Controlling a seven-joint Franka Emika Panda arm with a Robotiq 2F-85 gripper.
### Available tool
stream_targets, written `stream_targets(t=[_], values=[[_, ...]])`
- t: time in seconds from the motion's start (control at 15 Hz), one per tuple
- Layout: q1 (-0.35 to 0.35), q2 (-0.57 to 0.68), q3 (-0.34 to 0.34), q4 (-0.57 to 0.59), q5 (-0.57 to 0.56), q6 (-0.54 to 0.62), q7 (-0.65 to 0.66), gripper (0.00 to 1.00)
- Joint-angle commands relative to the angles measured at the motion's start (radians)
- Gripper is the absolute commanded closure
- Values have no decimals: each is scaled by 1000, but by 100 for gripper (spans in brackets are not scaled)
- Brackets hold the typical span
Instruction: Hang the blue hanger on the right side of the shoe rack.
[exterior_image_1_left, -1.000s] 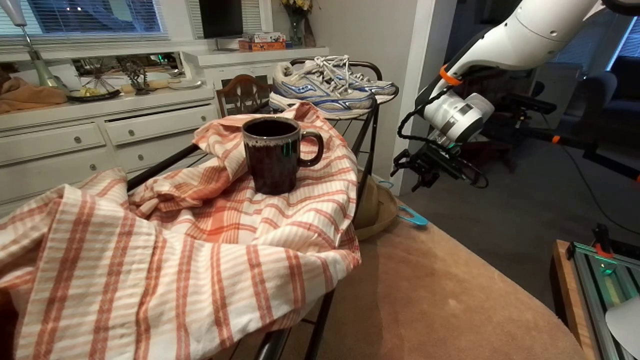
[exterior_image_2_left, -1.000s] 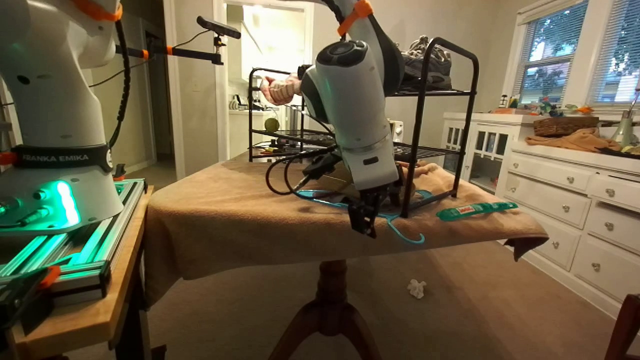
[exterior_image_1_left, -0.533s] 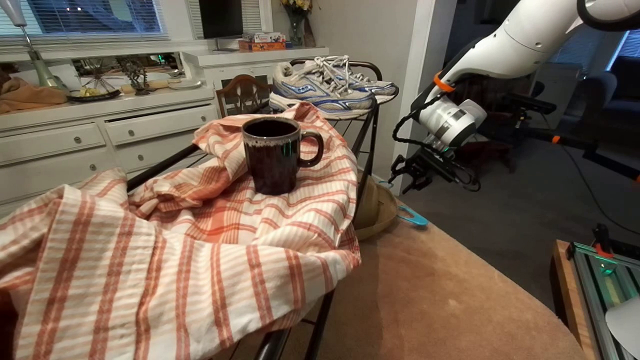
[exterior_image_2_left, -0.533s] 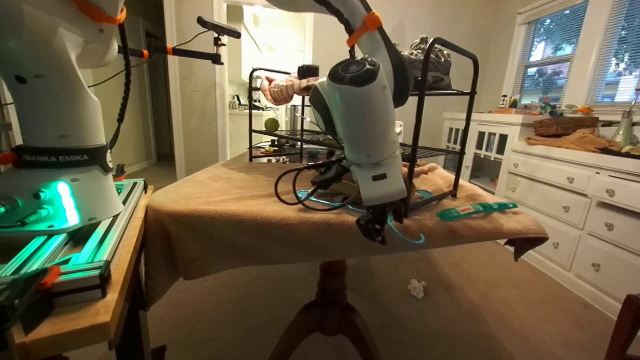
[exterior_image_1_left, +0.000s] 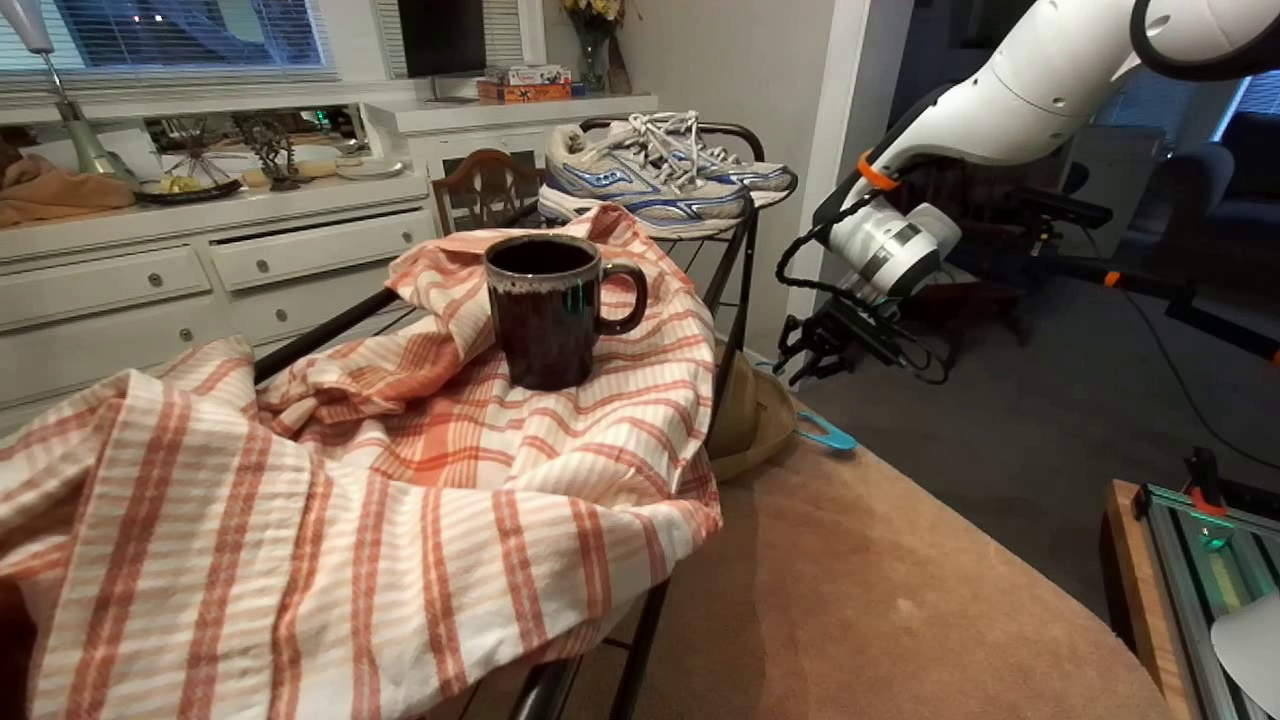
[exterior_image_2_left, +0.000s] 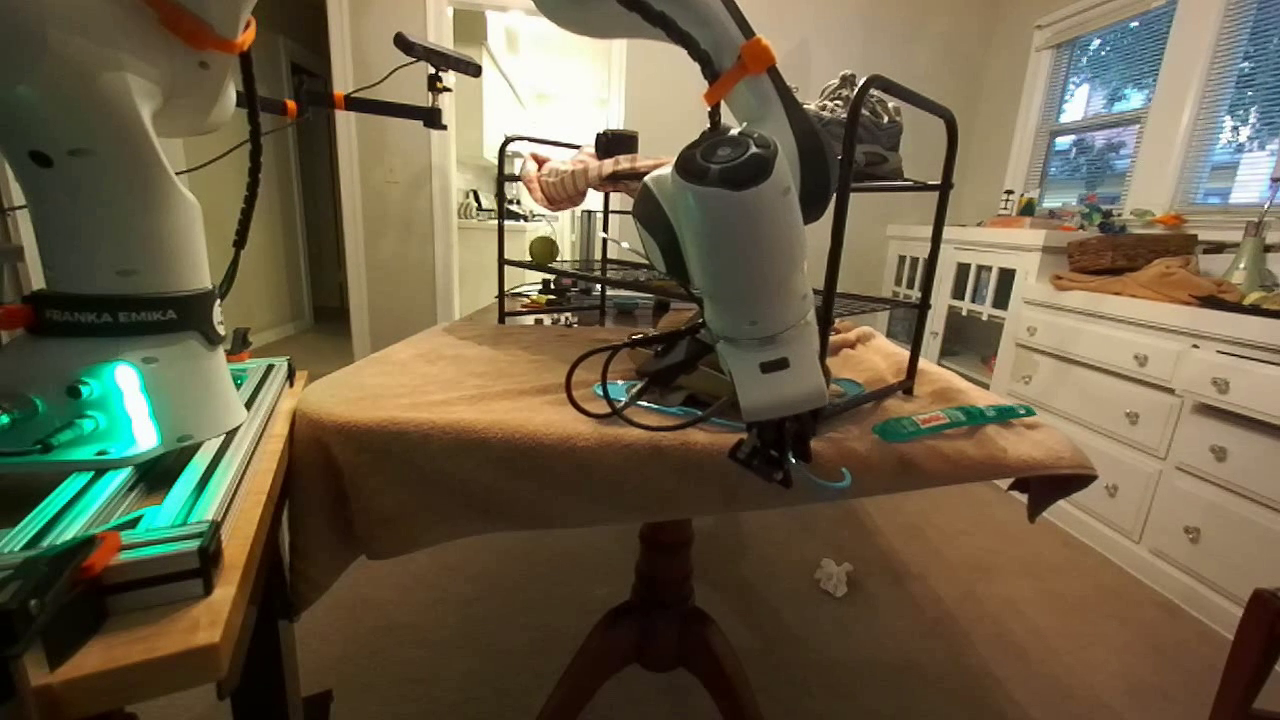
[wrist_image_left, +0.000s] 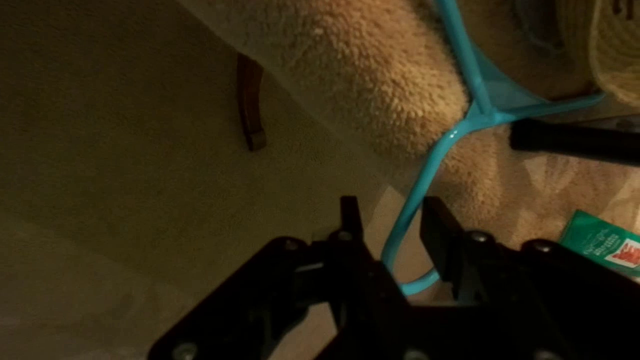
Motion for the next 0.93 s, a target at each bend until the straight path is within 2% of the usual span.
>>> stream_targets(t=[0.0, 0.07, 0.13, 0.33, 0.47, 0.53, 0.6, 0.8, 0.87], values=[[-17, 33, 6, 38, -4, -23, 24, 53], [-18, 39, 7, 45, -3, -22, 31, 56], [-18, 44, 8, 51, 0, -17, 32, 50], [-22, 58, 17, 67, 11, -25, 44, 47], [-20, 69, 23, 77, 13, -25, 63, 53], [-20, 73, 26, 82, 17, -21, 67, 61], [-19, 79, 29, 87, 19, -16, 71, 76], [-20, 92, 36, 102, 21, -16, 72, 100], [-19, 89, 34, 102, 21, -10, 71, 100]])
